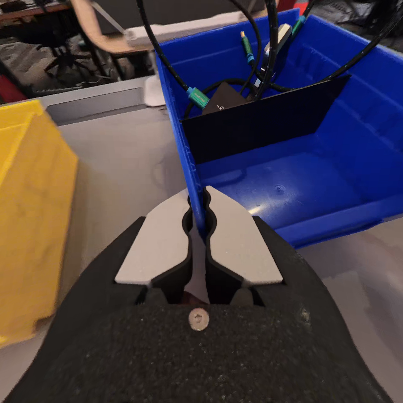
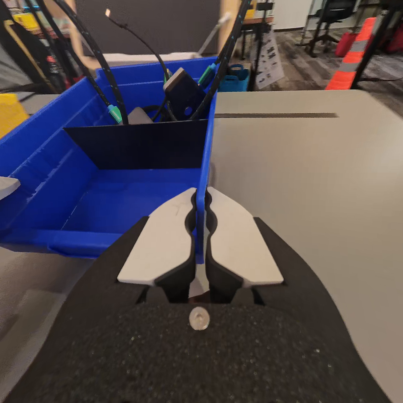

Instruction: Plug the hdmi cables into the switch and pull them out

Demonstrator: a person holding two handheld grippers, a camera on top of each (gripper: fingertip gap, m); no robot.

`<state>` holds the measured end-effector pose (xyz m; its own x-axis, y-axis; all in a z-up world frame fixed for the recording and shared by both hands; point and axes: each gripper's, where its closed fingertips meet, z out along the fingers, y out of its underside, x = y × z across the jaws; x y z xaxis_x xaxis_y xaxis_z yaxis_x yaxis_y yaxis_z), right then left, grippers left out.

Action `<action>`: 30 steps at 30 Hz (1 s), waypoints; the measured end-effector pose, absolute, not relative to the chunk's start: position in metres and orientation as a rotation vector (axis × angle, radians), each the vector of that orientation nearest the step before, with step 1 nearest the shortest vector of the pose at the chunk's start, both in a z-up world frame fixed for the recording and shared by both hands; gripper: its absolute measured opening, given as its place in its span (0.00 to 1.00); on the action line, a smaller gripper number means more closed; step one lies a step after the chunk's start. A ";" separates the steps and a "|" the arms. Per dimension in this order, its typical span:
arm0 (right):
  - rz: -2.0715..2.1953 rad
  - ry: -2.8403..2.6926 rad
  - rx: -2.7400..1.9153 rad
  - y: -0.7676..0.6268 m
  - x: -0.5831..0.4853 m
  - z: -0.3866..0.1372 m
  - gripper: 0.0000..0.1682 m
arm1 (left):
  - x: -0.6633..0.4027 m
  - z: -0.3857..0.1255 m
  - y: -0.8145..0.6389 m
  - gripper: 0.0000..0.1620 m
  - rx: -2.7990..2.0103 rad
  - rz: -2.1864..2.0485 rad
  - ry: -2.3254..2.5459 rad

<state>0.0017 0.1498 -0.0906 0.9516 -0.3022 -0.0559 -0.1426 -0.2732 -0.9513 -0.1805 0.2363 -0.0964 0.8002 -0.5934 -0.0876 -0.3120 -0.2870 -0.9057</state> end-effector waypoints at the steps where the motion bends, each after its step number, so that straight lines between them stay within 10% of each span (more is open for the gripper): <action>1: -0.134 0.305 -1.858 0.159 -0.017 -0.091 0.02 | -0.200 -0.097 0.242 0.03 -1.910 -0.304 0.674; 13: -0.114 -0.062 -1.949 0.174 -0.112 -0.123 0.06 | -0.286 -0.116 0.234 0.19 -1.920 -0.312 0.810; 18: 0.098 -0.315 -1.955 0.132 -0.136 -0.121 0.25 | -0.373 -0.097 0.211 0.18 -1.973 -0.395 0.656; 30: 0.414 -0.698 -1.888 0.071 -0.275 -0.134 0.25 | -0.535 -0.102 0.344 0.19 -2.057 -0.276 0.454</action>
<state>-0.2751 0.0709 -0.1343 0.7714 0.6357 0.0289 0.2787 -0.2966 -0.9134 -0.5351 0.3439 -0.1021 0.9046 -0.4261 0.0100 -0.2052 -0.4559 -0.8661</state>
